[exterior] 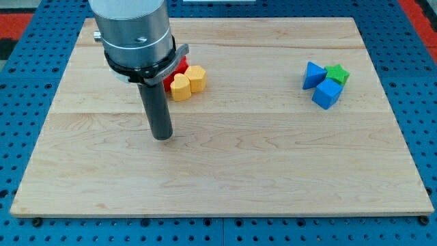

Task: Point your arm to the group of blocks

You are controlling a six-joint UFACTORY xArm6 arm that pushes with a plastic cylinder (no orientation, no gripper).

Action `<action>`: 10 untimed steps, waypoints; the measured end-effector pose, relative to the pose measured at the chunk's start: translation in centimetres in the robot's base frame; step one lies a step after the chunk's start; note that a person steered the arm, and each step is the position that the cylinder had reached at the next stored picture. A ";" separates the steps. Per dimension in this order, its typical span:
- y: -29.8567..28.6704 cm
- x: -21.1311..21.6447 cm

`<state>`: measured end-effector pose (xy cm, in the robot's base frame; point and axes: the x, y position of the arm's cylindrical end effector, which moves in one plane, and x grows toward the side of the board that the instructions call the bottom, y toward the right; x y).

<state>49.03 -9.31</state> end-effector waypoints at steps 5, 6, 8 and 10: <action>1.7 0.5; 1.3 0.4; -5.8 -0.8; -12.5 -3.7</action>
<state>45.36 -21.84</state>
